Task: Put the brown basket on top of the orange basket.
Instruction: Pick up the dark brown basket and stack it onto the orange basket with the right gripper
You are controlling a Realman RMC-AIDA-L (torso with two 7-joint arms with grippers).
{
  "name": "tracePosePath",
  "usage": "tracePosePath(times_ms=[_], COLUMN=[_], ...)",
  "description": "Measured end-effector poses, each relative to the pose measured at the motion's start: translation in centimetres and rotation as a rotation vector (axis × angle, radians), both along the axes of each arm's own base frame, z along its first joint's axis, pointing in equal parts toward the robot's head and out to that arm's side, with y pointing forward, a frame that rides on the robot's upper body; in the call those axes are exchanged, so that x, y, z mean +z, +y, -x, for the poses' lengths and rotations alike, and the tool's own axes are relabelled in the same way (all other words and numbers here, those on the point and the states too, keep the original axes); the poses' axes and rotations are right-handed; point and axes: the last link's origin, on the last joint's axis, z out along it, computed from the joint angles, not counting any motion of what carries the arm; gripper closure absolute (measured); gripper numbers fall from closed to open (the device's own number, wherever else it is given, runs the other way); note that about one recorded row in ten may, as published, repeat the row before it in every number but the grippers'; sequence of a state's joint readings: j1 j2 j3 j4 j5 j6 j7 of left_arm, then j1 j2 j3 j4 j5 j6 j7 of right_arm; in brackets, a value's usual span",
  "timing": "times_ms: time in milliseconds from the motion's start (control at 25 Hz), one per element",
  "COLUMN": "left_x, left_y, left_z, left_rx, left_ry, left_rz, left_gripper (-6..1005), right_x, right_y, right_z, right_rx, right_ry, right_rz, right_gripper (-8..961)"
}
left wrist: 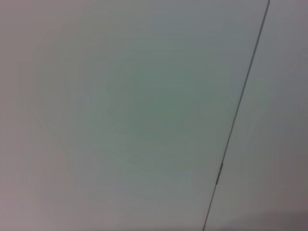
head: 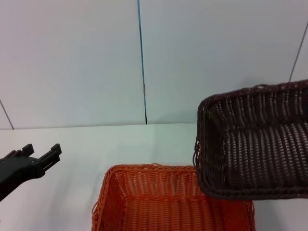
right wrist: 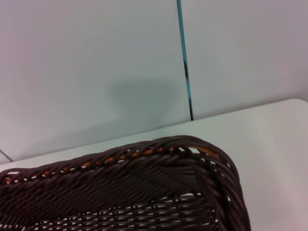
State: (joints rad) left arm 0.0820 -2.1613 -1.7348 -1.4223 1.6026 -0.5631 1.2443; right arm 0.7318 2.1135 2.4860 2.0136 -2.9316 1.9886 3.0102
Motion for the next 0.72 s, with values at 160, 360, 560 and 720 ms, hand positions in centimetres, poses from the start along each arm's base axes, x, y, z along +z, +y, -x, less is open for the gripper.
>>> tracePosePath(times_ms=[160,360,560,720], left_x=[0.1,0.1,0.2,0.2], left_y=[-0.2,-0.2,-0.1,-0.1], left_z=[0.0,-0.2,-0.4,-0.4], left_rx=[0.002,0.007,0.010,0.012], left_ry=[0.020,0.055,0.073,0.082], left_rz=[0.005,0.024,0.035,0.038], left_gripper=[239,239,239,239], right_x=[-1.0,-2.7,-3.1,-3.3], right_y=[0.2,1.4,2.5,3.1], right_z=[-1.4,-3.3,-1.3,-0.3], right_rx=[-0.065,-0.161,-0.112,-0.087], right_ry=[0.027,0.061,0.060,0.069], right_rz=[0.085,0.238,0.269,0.273], right_gripper=[825,825,826,826])
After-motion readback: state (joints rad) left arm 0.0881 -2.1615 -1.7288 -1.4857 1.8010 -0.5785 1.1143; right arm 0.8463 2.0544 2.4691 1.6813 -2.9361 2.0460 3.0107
